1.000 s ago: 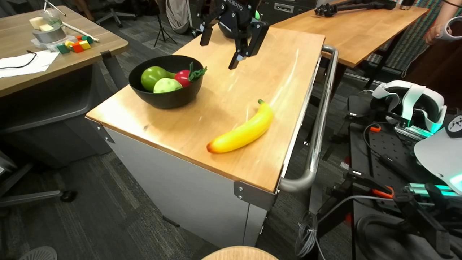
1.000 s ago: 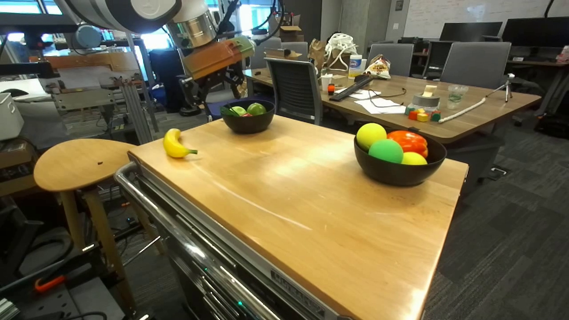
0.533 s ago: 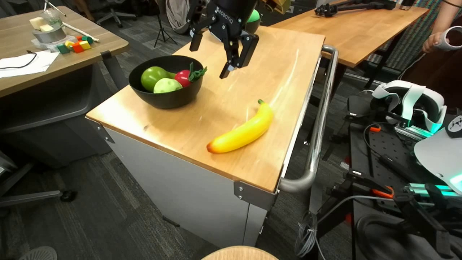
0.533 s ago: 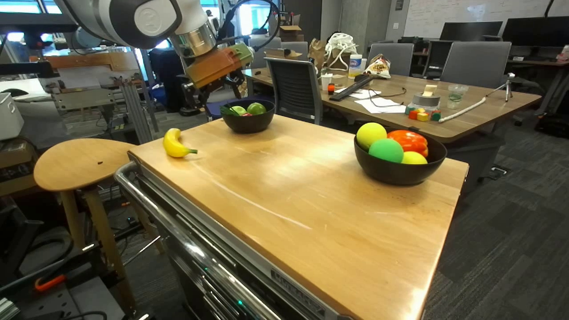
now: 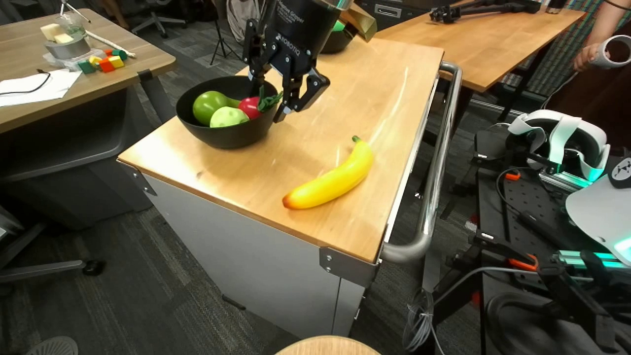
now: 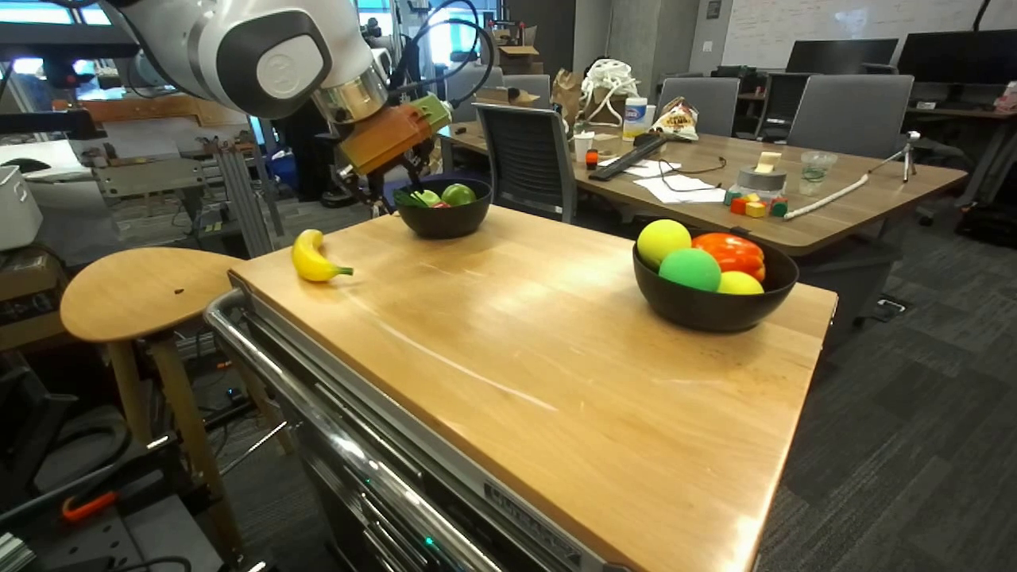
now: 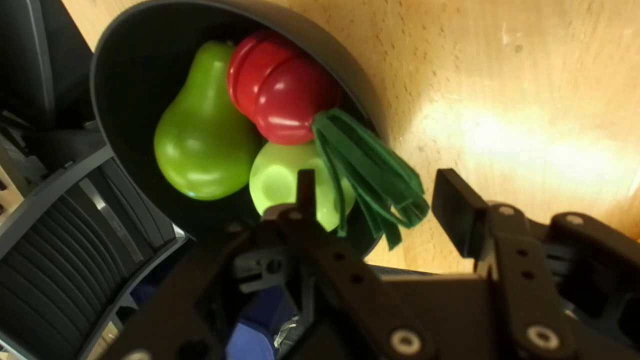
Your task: Take the fruits and vegetables out of the bowls and put them on the table
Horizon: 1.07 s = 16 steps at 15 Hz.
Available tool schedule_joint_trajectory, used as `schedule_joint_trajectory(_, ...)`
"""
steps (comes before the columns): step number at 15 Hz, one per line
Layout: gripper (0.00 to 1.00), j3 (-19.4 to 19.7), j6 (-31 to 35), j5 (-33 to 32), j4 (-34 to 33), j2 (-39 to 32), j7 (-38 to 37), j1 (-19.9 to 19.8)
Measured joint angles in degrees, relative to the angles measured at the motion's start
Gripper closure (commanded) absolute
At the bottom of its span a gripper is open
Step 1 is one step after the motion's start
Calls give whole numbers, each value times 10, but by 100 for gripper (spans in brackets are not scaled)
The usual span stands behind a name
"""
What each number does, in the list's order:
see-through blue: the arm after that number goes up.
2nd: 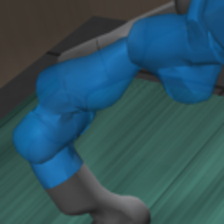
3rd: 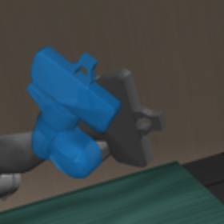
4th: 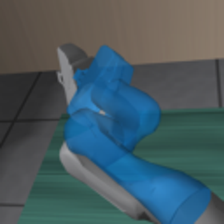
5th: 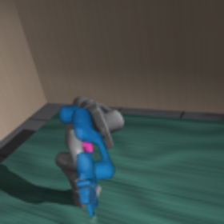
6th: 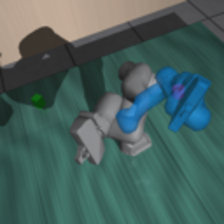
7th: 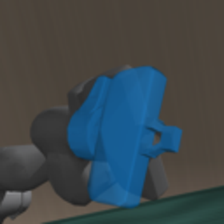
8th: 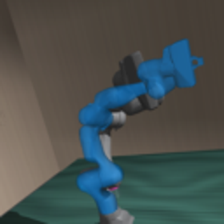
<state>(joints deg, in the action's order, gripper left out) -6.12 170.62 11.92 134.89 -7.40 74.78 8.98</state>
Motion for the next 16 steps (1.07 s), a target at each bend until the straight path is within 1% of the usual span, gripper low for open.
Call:
schedule_joint_trajectory(2, 83, -3, 1, 3, -6, -5, 1, 0)
schedule_joint_trajectory(6, 92, -8, 2, 12, -16, -7, 6, -1)
schedule_joint_trajectory(7, 88, -8, 2, 14, -19, -7, 6, -1)
schedule_joint_trajectory(10, 84, -9, 2, 19, -24, -7, 9, -4)
schedule_joint_trajectory(13, 85, -9, 2, 24, -28, -5, 12, -8)
schedule_joint_trajectory(16, 86, -17, 1, 45, -30, 8, 31, -9)
